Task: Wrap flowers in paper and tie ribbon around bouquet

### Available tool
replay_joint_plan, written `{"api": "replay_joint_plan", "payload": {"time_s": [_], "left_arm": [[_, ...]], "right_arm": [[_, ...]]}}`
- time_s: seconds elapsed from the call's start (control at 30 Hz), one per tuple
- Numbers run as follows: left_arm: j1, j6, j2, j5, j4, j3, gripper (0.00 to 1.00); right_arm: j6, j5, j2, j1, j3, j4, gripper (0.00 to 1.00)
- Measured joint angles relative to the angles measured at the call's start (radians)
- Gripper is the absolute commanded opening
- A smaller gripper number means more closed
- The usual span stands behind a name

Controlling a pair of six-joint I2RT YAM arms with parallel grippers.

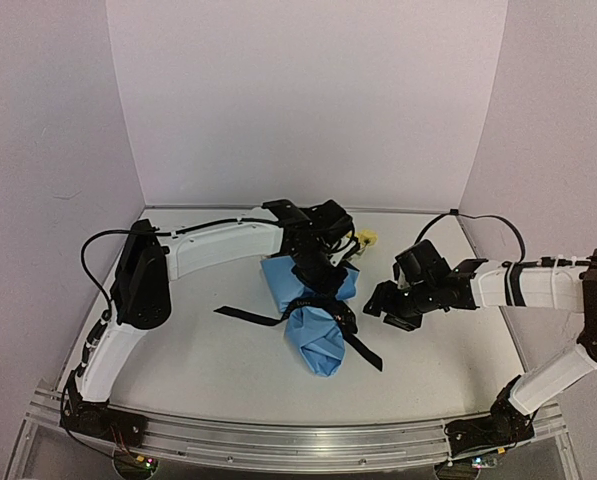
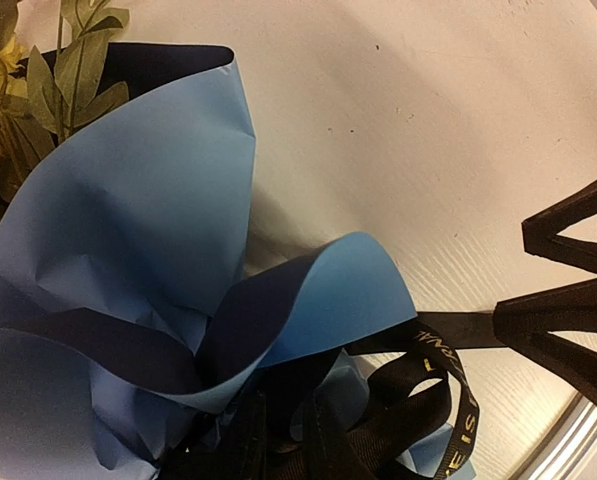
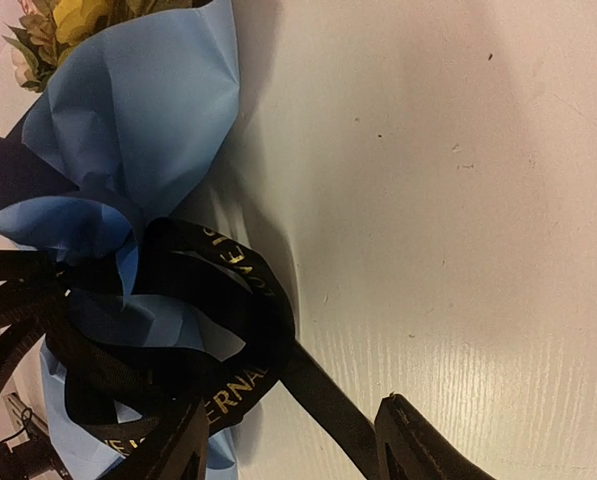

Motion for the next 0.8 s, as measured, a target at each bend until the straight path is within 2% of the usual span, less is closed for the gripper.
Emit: {"api": "replay_joint_plan", "payload": {"time_s": [0.27,0.57,0.8], "left_arm": [[-0.002,0.007,0.000,0.000,0.002,-0.005,0.01],[-0.002,0.011,-0.018,-0.050,0.069,-0.110,0.00],[0.000,-0.001,-0.060,-0.088,0.131,-0.177,0.00]], "right_arm": [[0.001,0.000,0.000,0.000,-0.003,0.004,0.61],[0.000,-0.006,0.002,0.000,-0.003,0.016,0.63],[0.000,-0.033,0.032,0.000,-0.003,0.046,0.55]]}}
